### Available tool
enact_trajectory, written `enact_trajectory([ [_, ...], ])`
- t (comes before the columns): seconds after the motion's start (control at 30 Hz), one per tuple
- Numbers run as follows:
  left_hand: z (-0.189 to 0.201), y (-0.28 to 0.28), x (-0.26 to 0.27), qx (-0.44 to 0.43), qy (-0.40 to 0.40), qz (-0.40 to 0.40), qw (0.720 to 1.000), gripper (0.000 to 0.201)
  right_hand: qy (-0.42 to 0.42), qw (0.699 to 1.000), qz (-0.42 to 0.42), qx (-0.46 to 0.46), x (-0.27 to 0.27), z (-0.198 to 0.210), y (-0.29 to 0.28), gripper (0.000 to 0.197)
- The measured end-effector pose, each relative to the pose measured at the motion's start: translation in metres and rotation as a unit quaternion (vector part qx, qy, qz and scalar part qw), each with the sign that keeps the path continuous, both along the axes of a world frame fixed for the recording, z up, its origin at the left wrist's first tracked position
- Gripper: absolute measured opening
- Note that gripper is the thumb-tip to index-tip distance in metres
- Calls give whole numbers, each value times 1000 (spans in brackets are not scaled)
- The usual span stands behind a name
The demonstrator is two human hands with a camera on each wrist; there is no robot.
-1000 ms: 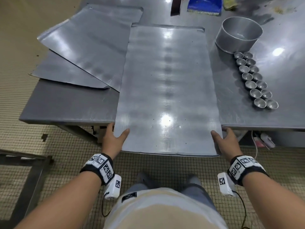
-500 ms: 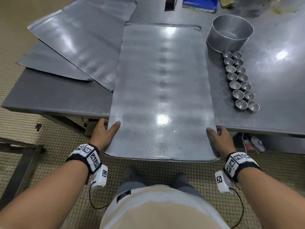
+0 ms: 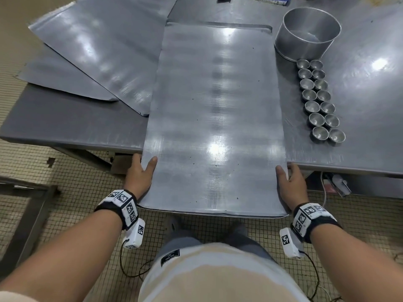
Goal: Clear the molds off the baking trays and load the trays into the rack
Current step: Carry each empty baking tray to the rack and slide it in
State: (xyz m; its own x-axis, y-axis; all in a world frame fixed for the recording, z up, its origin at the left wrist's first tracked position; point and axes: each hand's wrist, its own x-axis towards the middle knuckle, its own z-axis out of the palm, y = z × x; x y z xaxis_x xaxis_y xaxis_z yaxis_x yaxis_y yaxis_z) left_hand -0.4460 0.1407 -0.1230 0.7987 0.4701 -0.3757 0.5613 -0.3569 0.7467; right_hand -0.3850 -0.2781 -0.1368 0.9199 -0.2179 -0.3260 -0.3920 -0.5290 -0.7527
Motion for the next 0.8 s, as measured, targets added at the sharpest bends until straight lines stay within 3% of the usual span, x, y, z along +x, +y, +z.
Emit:
enact_trajectory([
  [0.5, -1, 16, 8, -58, -10, -16, 998, 39, 40, 999, -17, 24, -5, -8, 1, 31],
  [0.67, -2, 16, 5, -53, -11, -11, 998, 31, 46, 999, -21, 19, -10, -3, 7, 27],
  [0.8, 1, 20, 16, 1, -20, -18, 1000, 39, 44, 999, -16, 11, -10, 0, 10, 36],
])
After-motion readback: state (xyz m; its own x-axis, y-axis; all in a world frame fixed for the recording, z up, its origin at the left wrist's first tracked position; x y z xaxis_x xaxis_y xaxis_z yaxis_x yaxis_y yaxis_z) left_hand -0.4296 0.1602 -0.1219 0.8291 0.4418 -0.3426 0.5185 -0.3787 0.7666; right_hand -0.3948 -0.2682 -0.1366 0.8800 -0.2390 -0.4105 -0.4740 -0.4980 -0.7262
